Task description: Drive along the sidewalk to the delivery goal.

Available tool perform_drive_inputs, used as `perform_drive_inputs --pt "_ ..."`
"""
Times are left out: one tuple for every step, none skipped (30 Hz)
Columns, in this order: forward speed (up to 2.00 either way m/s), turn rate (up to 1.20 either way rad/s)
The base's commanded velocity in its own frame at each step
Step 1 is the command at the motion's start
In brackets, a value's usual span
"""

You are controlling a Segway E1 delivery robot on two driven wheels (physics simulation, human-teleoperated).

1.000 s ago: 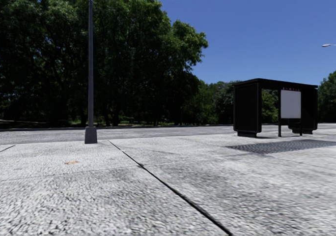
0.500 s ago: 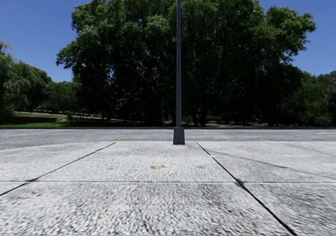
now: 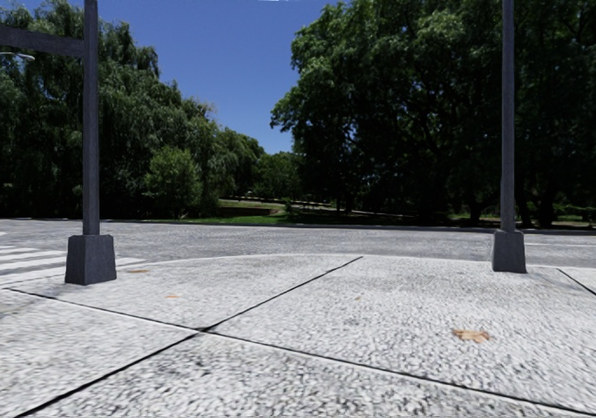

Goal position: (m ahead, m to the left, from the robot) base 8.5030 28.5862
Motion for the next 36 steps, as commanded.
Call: perform_drive_inputs --pt "1.43 0.97" --pt "1.43 0.97" --pt "1.43 0.97" --pt "1.43 0.97" --pt "1.43 0.97" --pt "1.43 0.97" --pt "1.43 0.97" --pt "1.43 0.97" --pt "1.43 0.97" --pt "1.43 0.97" --pt "1.43 0.97" --pt "1.43 0.97" --pt "1.43 0.97" --pt "1.43 0.97" --pt "1.43 0.97" --pt "1.43 0.94" --pt "1.43 0.83" --pt "1.43 0.00" --pt "1.43 0.00" --pt "1.43 0.00" --pt "1.43 0.00" --pt "1.43 0.00" --pt "1.43 0.00" --pt "1.43 0.00" --pt "1.42 0.00" --pt "1.41 0.00" --pt "1.41 0.00" --pt "1.41 0.00" --pt "1.41 0.00" --pt "1.41 0.00" --pt "1.41 0.00" --pt "1.41 0.00" --pt "1.41 0.00" --pt "1.41 0.00" --pt "1.41 0.00" --pt "1.41 0.00"
